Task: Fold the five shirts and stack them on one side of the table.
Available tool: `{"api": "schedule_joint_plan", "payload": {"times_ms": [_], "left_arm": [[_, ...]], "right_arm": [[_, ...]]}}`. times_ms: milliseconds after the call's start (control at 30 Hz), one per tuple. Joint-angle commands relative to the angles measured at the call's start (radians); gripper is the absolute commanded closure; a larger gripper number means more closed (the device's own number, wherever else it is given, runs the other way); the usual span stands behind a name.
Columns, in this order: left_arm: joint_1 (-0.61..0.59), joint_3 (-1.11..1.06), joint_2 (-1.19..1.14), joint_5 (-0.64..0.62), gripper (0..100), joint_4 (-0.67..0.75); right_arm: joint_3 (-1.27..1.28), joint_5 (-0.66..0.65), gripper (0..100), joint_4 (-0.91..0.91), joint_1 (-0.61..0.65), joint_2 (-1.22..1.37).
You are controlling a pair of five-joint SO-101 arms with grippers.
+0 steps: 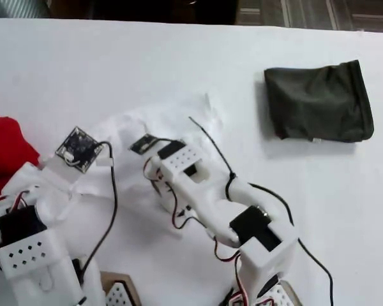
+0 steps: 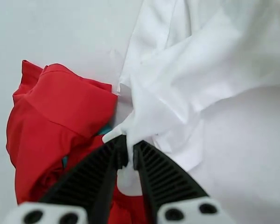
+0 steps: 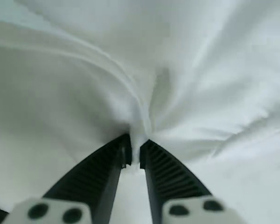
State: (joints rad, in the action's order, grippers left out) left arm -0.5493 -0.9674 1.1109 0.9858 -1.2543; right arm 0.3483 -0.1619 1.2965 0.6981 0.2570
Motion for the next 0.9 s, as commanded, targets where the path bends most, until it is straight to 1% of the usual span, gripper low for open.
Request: {"api": "schedule_joint_plan", "payload": {"times_ms": [0,133,367,533,700,767,867], "left_arm": [[-0.006,0.005,0.012,0.006,97,0.008],[-0.006,0.005,0.012,0.006,97,0.008],[-0.006,0.005,0.014,0.006,97,0.008],[-0.006,0.005,0.014,0.006,97,0.008],[-0.006,0.005,0.014,0.006,97,0.008],[-0.008,0.004,0.012,0.006,97,0.006],[-0.008,0.004,0.011,0.005,97,-0.029]], "right_arm": [[-0.02,0.0,93.7,0.001,-0.067,-0.03],[-0.018,-0.002,88.5,-0.001,-0.088,-0.102],[-0.014,-0.002,92.5,-0.001,-0.082,-0.127],[-0.014,-0.002,98.1,-0.001,-0.082,-0.128],[-0.02,-0.003,97.9,0.013,-0.088,-0.142],[-0.018,-0.048,97.9,0.022,-0.088,-0.183],[-0.015,-0.143,97.9,0.033,-0.113,-0.323]]}}
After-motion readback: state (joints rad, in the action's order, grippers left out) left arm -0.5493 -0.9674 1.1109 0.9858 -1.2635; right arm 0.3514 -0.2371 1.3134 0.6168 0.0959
